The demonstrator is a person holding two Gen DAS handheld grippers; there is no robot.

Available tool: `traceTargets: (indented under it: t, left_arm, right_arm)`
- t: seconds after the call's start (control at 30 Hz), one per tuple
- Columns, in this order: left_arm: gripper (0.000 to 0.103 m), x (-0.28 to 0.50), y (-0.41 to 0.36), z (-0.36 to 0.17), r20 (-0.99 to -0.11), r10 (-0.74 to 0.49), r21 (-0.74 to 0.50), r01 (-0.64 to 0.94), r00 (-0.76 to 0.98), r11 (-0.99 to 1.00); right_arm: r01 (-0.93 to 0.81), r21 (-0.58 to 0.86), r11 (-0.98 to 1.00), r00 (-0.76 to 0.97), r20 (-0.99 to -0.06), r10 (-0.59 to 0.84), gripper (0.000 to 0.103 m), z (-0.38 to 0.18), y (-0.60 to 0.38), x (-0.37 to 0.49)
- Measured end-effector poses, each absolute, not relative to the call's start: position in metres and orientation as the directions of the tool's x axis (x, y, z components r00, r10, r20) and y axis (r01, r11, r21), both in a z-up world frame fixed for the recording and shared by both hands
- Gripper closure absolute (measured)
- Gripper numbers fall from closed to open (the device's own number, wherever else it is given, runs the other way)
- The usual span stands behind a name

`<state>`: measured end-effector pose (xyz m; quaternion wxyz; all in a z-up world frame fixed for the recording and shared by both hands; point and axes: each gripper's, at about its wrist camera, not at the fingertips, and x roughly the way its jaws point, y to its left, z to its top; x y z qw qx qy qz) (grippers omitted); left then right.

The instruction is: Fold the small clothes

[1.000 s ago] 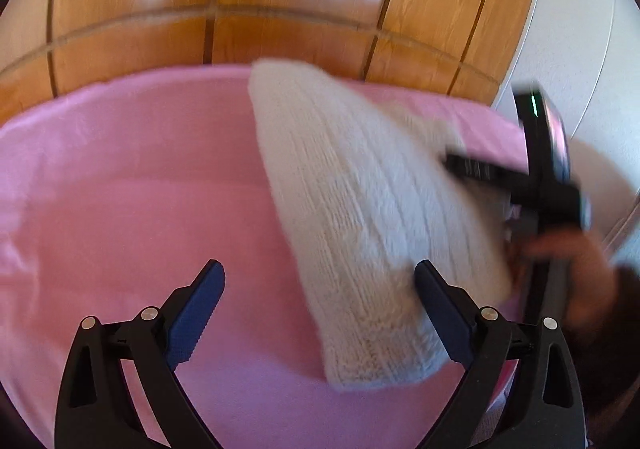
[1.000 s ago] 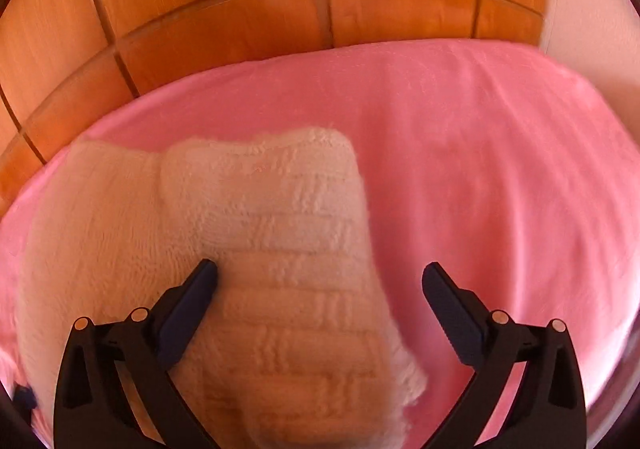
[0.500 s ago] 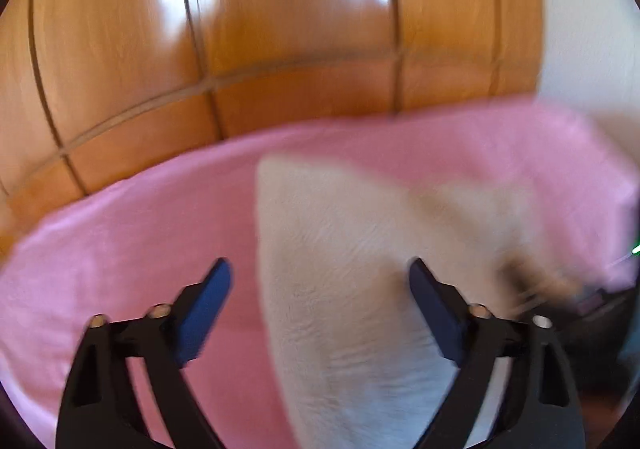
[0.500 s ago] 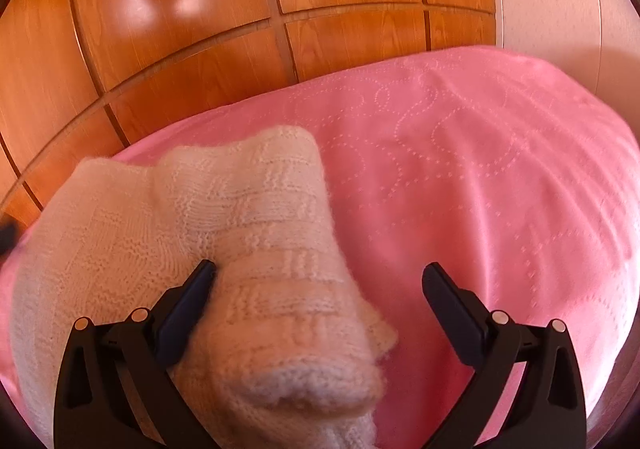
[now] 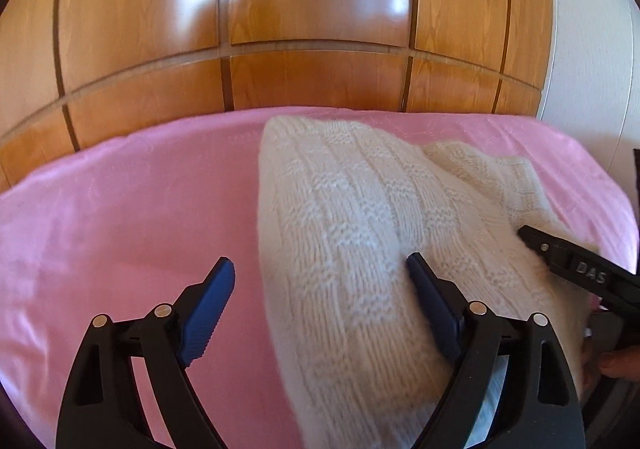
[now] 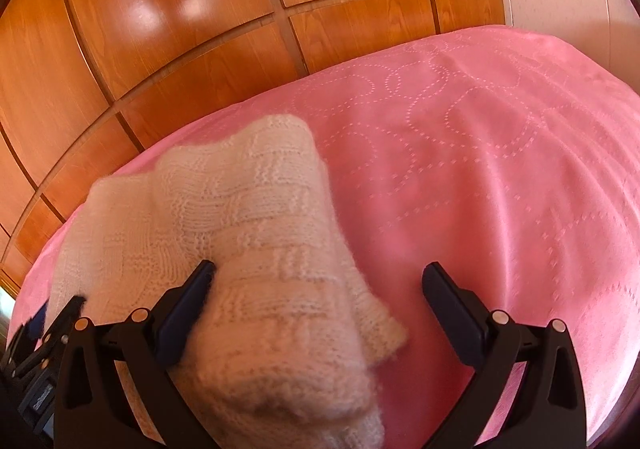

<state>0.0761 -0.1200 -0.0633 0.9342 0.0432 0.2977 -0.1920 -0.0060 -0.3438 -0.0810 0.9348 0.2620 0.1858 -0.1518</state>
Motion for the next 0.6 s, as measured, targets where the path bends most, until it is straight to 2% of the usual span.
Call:
traceTargets:
  t: [0.23, 0.4, 0.47, 0.6]
  left_arm:
    - [0.017, 0.060, -0.110, -0.062, -0.579, -0.355, -0.077, 0.384, 0.734, 0.920]
    - [0.016, 0.047, -0.096, -0.059, -0.583, -0.408, -0.145, 0.404, 0.703, 0.903]
    - [0.013, 0.039, -0.090, -0.063, -0.583, -0.414, -0.141, 0.415, 0.699, 0.899]
    - [0.013, 0.030, -0.086, -0.078, -0.595, -0.423, -0.105, 0.456, 0.683, 0.884]
  right_arm:
    - [0.379, 0.449, 0.809, 0.886, -0.429, -0.176, 0.002, -0.081, -0.344, -0.008]
    - [0.342, 0.502, 0.795, 0.887, -0.452, -0.096, 0.002, -0.081, -0.346, -0.023]
    - [0.327, 0.510, 0.796, 0.886, -0.459, -0.069, 0.002, -0.082, -0.347, -0.030]
    - [0.294, 0.480, 0.826, 0.887, -0.459, -0.049, 0.002, -0.091, -0.347, -0.041]
